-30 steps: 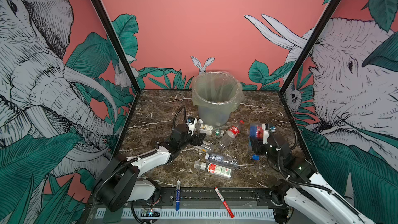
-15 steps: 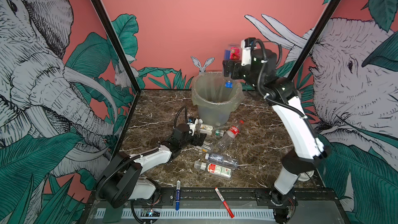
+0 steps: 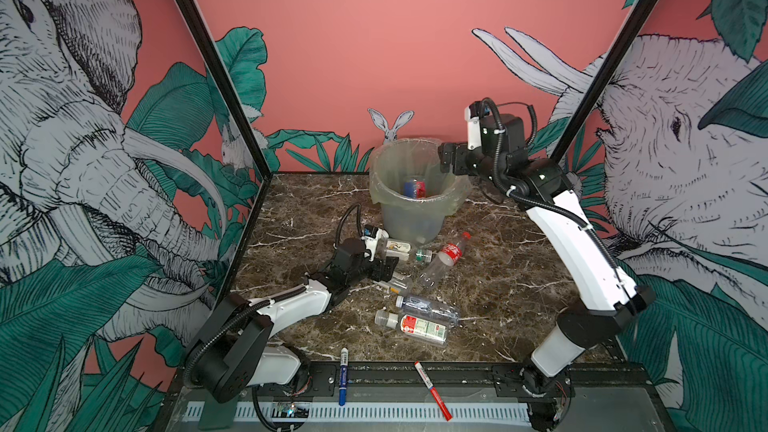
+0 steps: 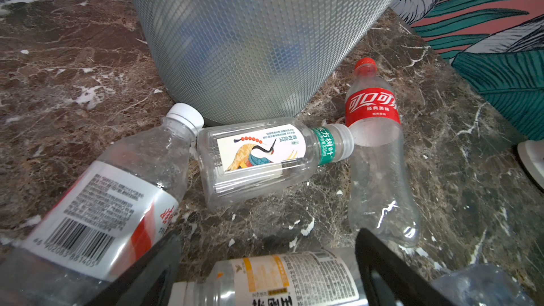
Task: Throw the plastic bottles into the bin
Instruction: 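Lift the FIJI bottle with the right gripper and carry it over the bin, then withdraw the right arm toward the Coca-Cola bottle while the left gripper moves over another bottle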
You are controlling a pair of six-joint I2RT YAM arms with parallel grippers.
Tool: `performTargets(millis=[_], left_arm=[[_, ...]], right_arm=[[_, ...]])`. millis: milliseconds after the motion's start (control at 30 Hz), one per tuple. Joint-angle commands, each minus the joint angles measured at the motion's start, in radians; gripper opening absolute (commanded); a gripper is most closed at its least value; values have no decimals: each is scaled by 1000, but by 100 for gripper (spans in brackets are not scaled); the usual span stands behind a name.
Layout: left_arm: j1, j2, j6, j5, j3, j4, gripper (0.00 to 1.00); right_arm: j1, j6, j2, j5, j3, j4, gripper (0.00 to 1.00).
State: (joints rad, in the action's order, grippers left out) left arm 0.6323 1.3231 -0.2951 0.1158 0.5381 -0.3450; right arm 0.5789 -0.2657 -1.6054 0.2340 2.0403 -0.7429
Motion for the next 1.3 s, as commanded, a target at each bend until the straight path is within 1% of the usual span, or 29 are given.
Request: performTargets(millis=[0,200,367,533,667,833,1000,1133,1200,1267], left_arm=[[1,-43,8,-17,11,7,94],[1,-63,20,-43,8,23,94],[1,-79,24,-69,3,36,95],[1,-89,41,-97,12,76,95],[1,-105,55,-147,50,172,95],[0,-122,53,-250,113,318,95],[-3,-116,45,-286,148,385,95],[-54,-76,45,-239,193,465,95],[-78,-67,50,-215,198,476,95],[-89,-55,55,-210,205,489,95]], right_arm=[[0,-18,120,28,-183,138,99],[-14,-67,304,33,-538,231,99],[-29,-68,433,39,-823,301,99],[-54,-61,532,36,-1045,377,99],[-79,-65,588,16,-1196,443,99],[-99,-86,617,-23,-1363,563,99],[-110,-66,616,-44,-1497,719,99],[-116,-55,583,-49,-1533,762,99],[-116,-62,588,-49,-1568,801,99],[-120,-60,608,-46,-1556,770,99]])
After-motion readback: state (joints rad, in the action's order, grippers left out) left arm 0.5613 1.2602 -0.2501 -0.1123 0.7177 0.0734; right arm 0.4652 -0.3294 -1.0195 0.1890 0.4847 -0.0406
